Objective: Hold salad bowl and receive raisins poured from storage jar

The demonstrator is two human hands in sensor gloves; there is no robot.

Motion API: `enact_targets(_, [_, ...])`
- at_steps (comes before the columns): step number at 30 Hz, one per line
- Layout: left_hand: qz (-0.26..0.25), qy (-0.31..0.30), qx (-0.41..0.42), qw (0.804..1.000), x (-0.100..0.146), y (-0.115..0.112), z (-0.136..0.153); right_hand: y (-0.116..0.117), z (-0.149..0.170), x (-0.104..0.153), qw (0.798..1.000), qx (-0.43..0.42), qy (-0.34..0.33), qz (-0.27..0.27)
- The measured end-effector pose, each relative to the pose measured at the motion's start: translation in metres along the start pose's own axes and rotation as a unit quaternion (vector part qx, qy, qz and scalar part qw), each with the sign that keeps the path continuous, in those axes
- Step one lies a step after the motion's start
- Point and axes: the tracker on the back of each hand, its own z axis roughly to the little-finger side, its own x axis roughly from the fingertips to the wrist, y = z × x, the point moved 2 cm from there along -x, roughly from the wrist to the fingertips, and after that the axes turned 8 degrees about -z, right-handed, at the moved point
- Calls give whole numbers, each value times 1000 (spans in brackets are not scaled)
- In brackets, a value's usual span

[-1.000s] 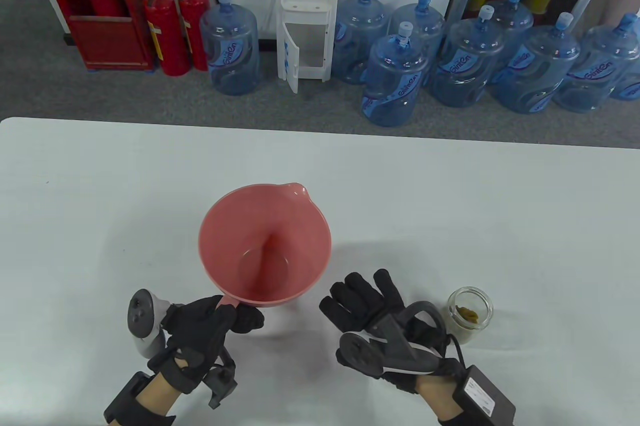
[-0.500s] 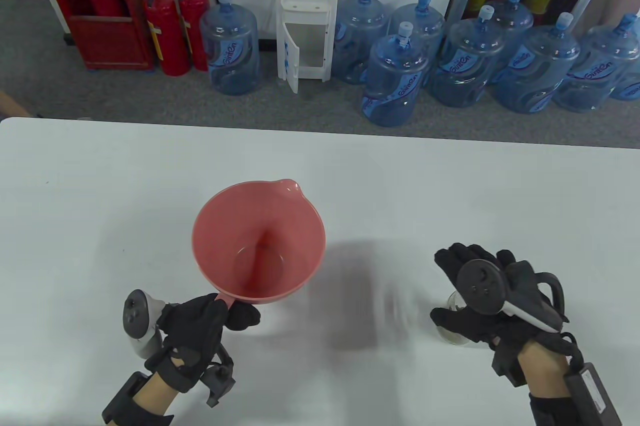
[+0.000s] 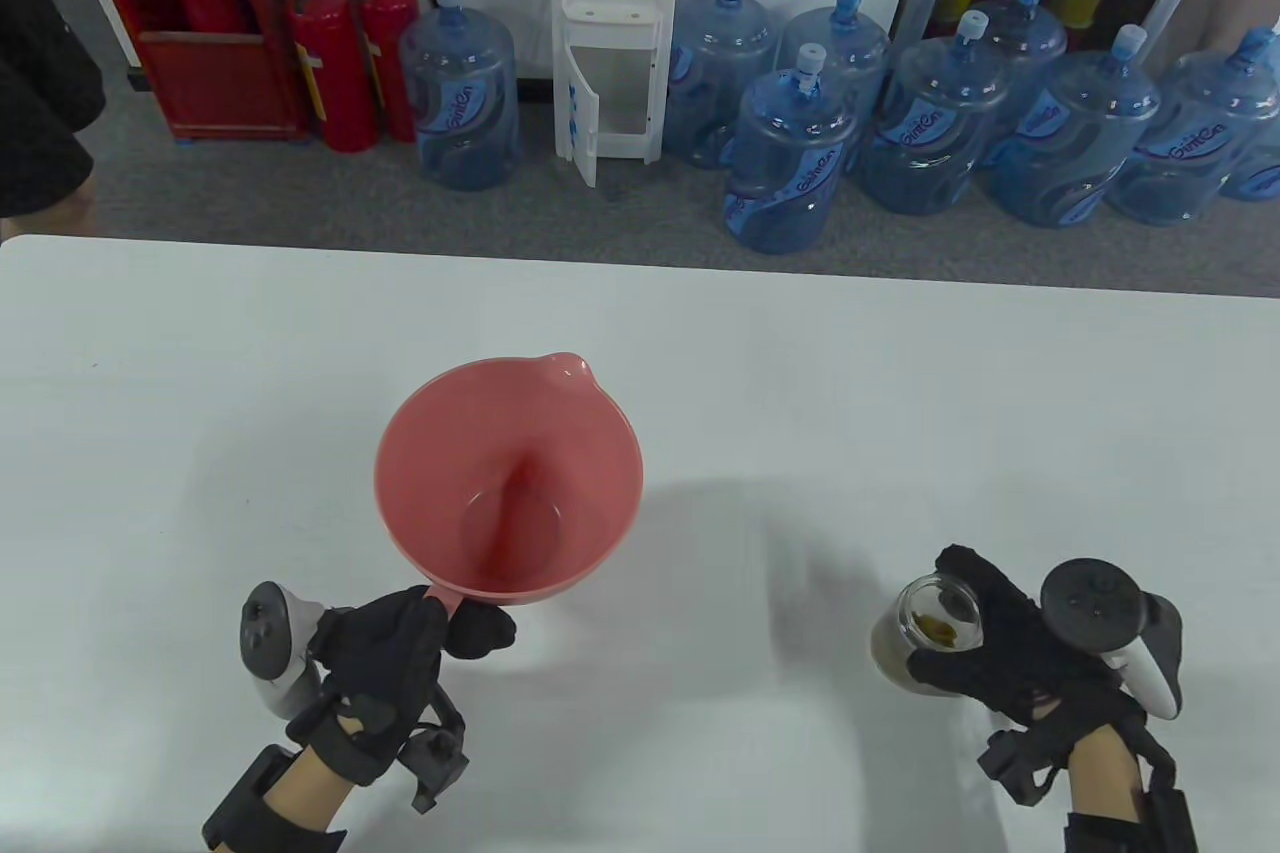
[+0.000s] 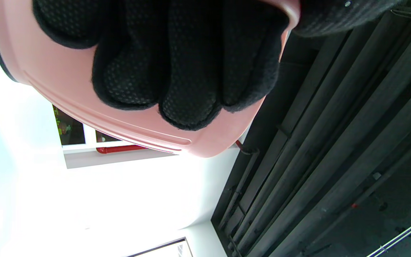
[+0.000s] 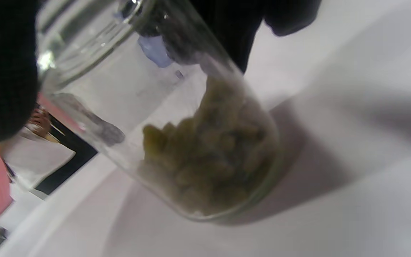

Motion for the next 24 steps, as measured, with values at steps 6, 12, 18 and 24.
enact_targets(6, [1, 1, -2, 1000, 0, 0, 0, 9, 13, -1, 999, -45, -8, 5])
enact_targets(12, [0, -1, 1, 1000, 0, 0, -1, 19, 13, -2, 1000, -3, 5, 0])
enact_targets(18, [4, -1, 9, 1000, 0, -1, -2, 5, -1, 0, 996, -32, -30, 73])
enact_targets(24, [20, 9, 38, 999, 1, -7, 1, -25, -51, 8, 979, -41, -85, 179])
